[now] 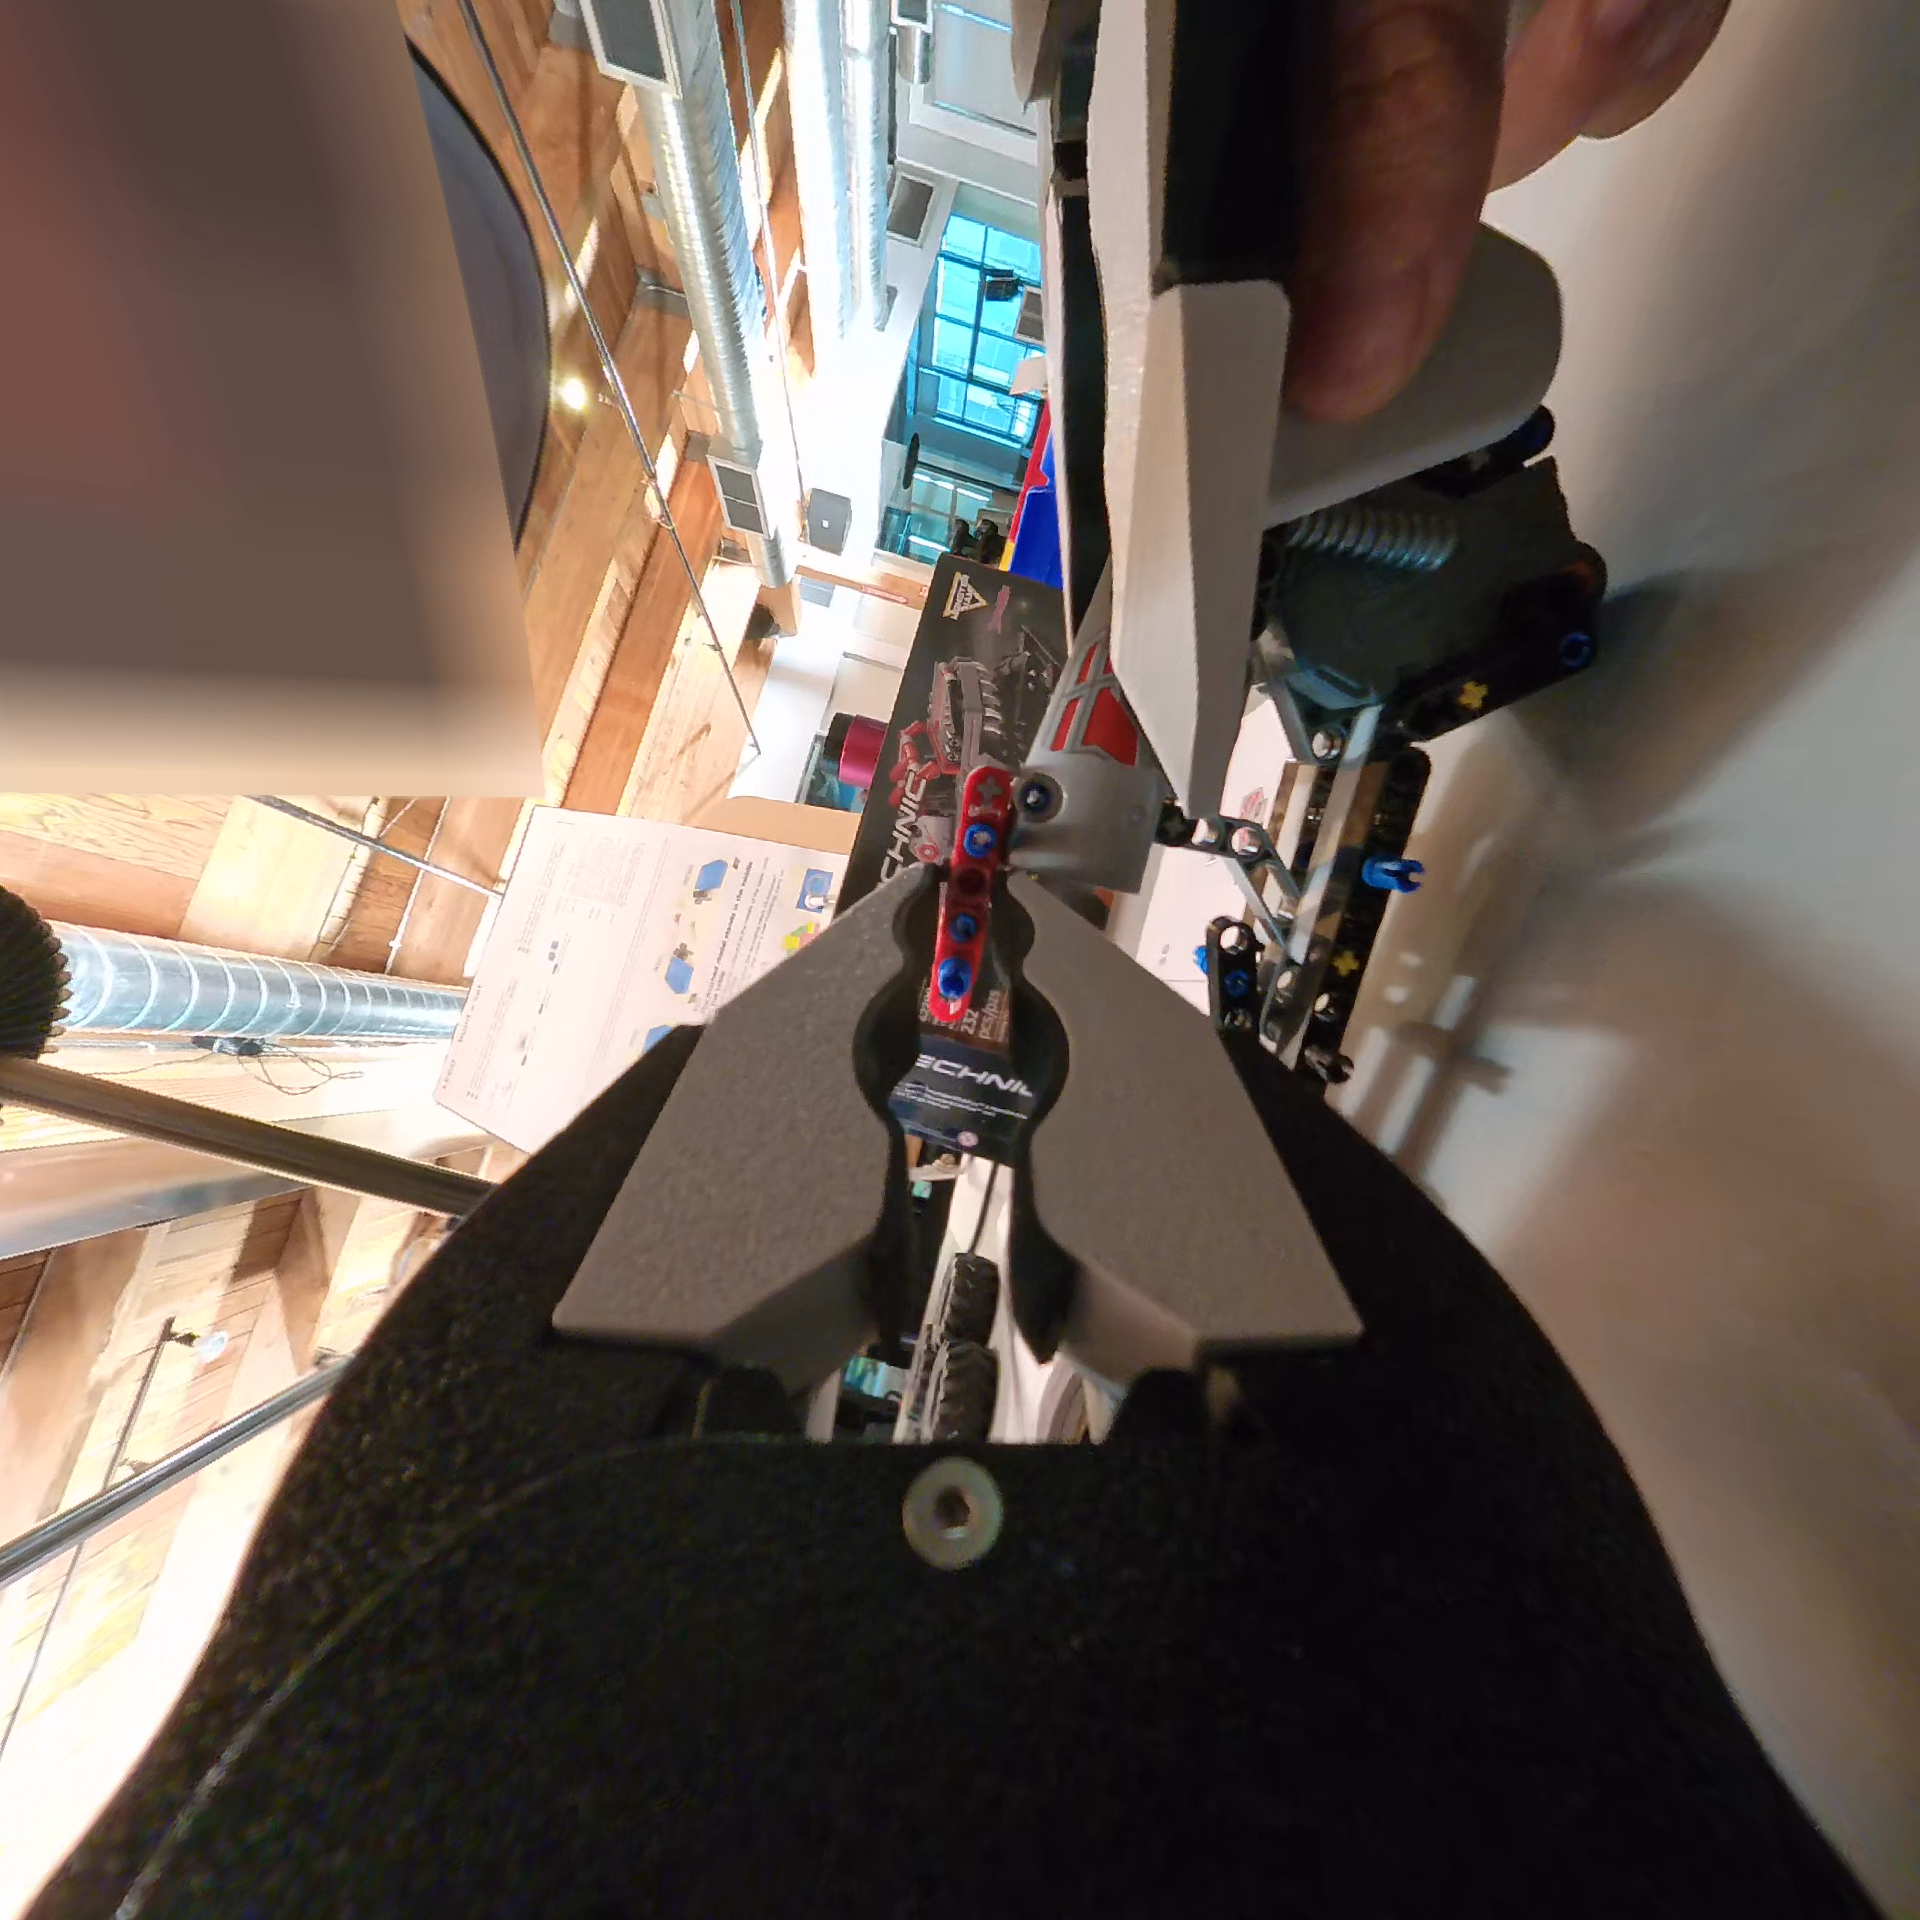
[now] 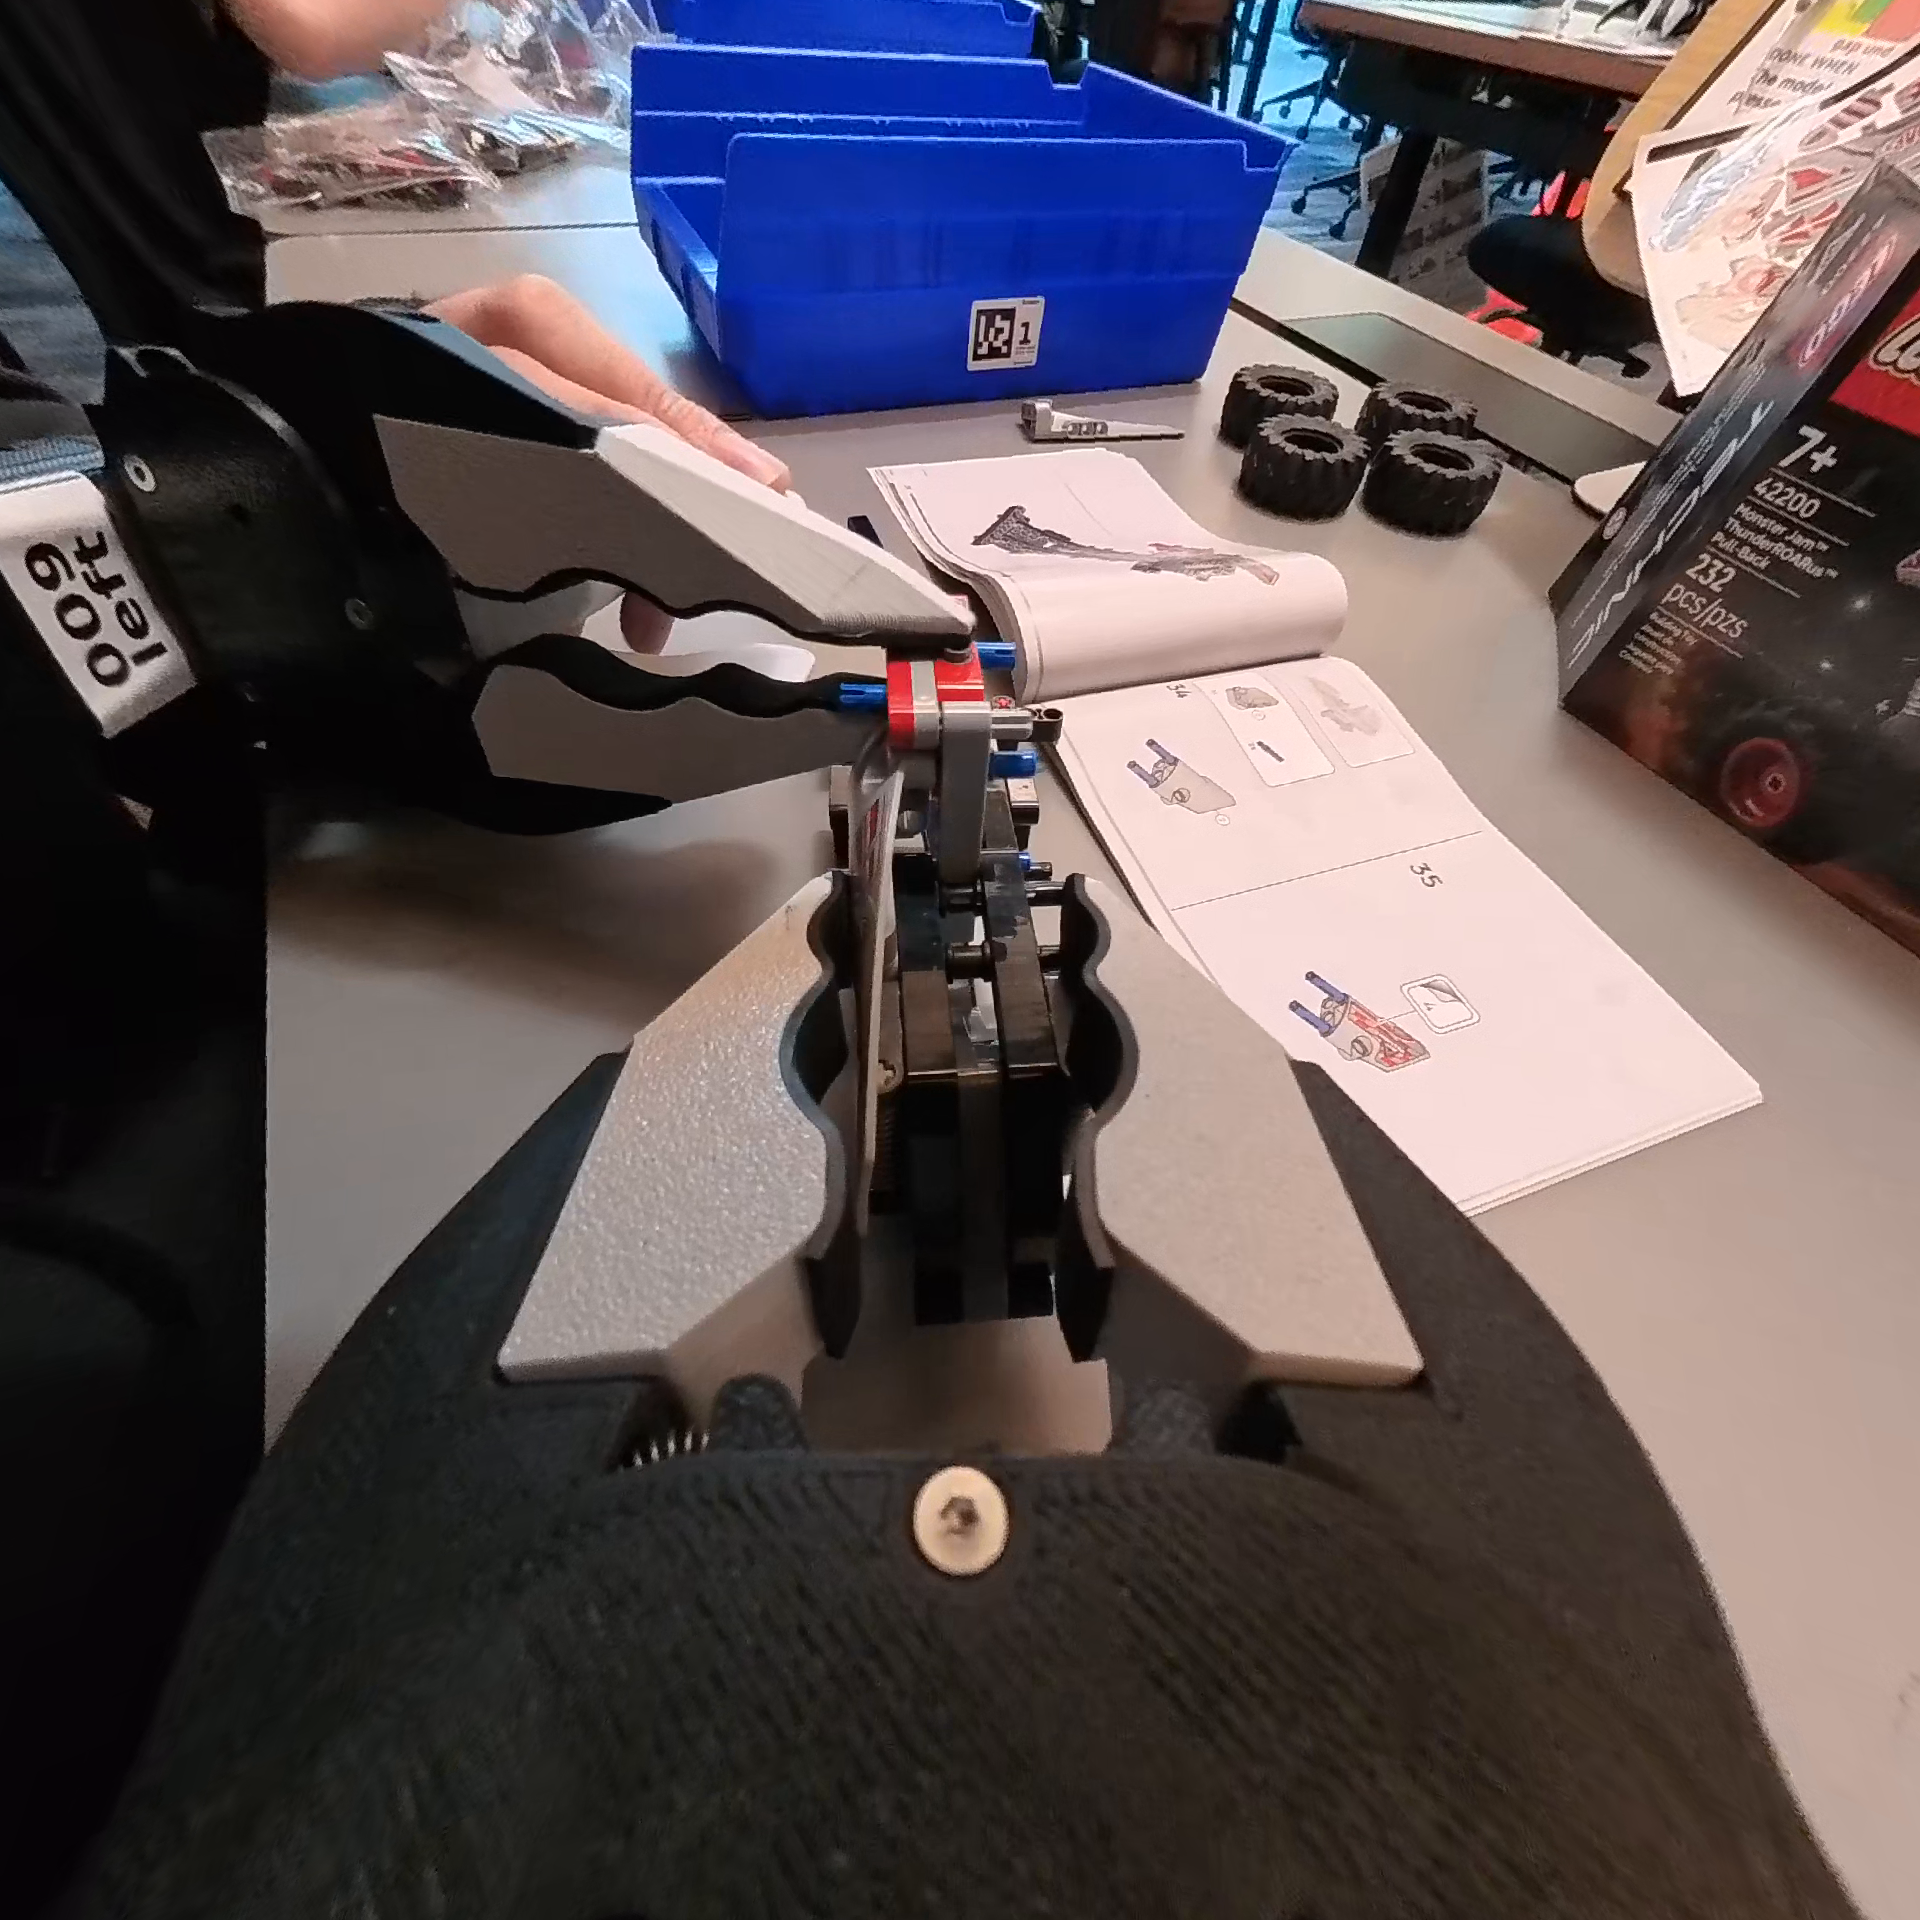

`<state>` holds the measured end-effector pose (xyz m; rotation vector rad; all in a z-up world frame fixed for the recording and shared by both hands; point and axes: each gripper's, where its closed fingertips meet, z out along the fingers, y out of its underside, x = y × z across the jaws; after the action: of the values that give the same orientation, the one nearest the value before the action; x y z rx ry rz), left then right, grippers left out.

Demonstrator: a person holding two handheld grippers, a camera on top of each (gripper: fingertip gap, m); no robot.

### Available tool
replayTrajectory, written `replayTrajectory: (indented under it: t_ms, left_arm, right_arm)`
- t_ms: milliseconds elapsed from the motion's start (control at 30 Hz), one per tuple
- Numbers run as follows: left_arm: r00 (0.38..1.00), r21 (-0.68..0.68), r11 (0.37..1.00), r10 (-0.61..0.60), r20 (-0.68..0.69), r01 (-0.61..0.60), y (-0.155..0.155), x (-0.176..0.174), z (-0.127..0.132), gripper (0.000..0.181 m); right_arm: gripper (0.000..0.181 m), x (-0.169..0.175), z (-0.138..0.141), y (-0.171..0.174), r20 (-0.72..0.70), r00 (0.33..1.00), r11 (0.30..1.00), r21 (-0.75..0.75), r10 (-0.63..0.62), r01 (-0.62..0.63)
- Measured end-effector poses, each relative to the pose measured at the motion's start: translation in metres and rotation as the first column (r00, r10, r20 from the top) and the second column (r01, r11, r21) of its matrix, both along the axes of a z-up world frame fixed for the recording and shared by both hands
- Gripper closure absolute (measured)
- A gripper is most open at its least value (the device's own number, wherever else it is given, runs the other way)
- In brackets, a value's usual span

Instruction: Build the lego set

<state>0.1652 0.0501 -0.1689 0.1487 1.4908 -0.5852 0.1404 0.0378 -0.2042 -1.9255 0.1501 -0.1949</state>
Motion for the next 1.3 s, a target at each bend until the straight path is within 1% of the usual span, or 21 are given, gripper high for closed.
replayTrajectory:
  t_ms: [267,333,367,433,533,633,667,700,767,833,933,1067,1200,1300]
  left_arm:
    - [1.0,0.0,1.0,-0.007,-0.004,0.007,0.003,-0.01,0.001,0.175]
    - [1.0,-0.016,1.0,-0.016,-0.022,0.015,0.003,-0.011,0.001,0.174]
    - [1.0,-0.02,1.0,-0.017,-0.026,0.016,0.003,-0.012,0.001,0.173]
    - [0.999,-0.02,1.0,-0.015,-0.035,0.014,0.004,-0.012,0.0,0.167]
    - [0.999,-0.029,0.999,-0.028,-0.025,0.027,0.003,-0.014,0.003,0.167]
    - [0.999,-0.032,0.999,-0.033,-0.029,0.032,0.002,-0.015,0.003,0.167]
    - [0.999,-0.034,0.999,-0.031,-0.033,0.03,0.002,-0.014,0.004,0.166]
    - [0.999,-0.035,0.999,-0.031,-0.038,0.03,0.002,-0.014,0.003,0.166]
    - [0.998,-0.022,0.999,-0.032,-0.058,0.031,0.002,-0.014,-0.001,0.165]
    - [0.998,-0.005,1.0,-0.029,-0.058,0.029,0.002,-0.015,-0.002,0.156]
    - [0.999,-0.027,0.999,-0.045,0.003,0.045,-0.001,-0.023,0.008,0.146]
    - [0.996,-0.06,0.996,-0.062,0.068,0.067,-0.002,-0.032,0.021,0.144]
    - [0.997,-0.082,0.995,-0.061,0.055,0.065,-0.001,-0.029,0.022,0.147]
    - [0.997,-0.078,0.995,-0.063,0.041,0.066,-0.002,-0.028,0.019,0.149]
  right_arm:
    - [0.143,-0.001,0.002,0.0,-0.02,1.0,1.0,0.013,0.013,-0.013]
    - [0.136,-0.002,0.002,0.0,-0.015,1.0,1.0,0.013,0.014,-0.013]
    - [0.13,-0.002,0.002,0.0,-0.019,1.0,1.0,0.014,0.007,-0.007]
    - [0.124,-0.002,0.002,-0.004,-0.029,1.0,1.0,0.008,-0.003,0.003]
    - [0.126,-0.001,0.008,-0.013,-0.043,0.999,1.0,0.023,-0.016,0.017]
    - [0.128,-0.007,0.003,-0.02,-0.094,0.995,1.0,-0.009,0.029,-0.03]
    - [0.13,-0.005,0.002,-0.022,-0.085,0.996,1.0,-0.012,0.019,-0.02]
    - [0.138,-0.004,0.002,-0.022,-0.073,0.997,1.0,-0.015,0.012,-0.013]
    - [0.139,-0.004,0.001,-0.022,-0.055,0.998,0.999,-0.023,0.021,-0.022]
    - [0.14,-0.005,0.001,-0.023,-0.032,0.999,0.999,-0.038,0.036,-0.038]
    - [0.14,0.002,0.005,-0.029,-0.018,1.0,1.0,-0.013,0.007,-0.007]
    - [0.14,0.015,0.022,-0.046,-0.066,0.997,0.996,0.081,-0.029,0.034]
    - [0.141,0.037,0.044,-0.075,-0.101,0.992,0.976,0.193,-0.082,0.1]
    - [0.141,0.063,0.053,-0.103,-0.11,0.98,0.955,0.227,-0.168,0.19]
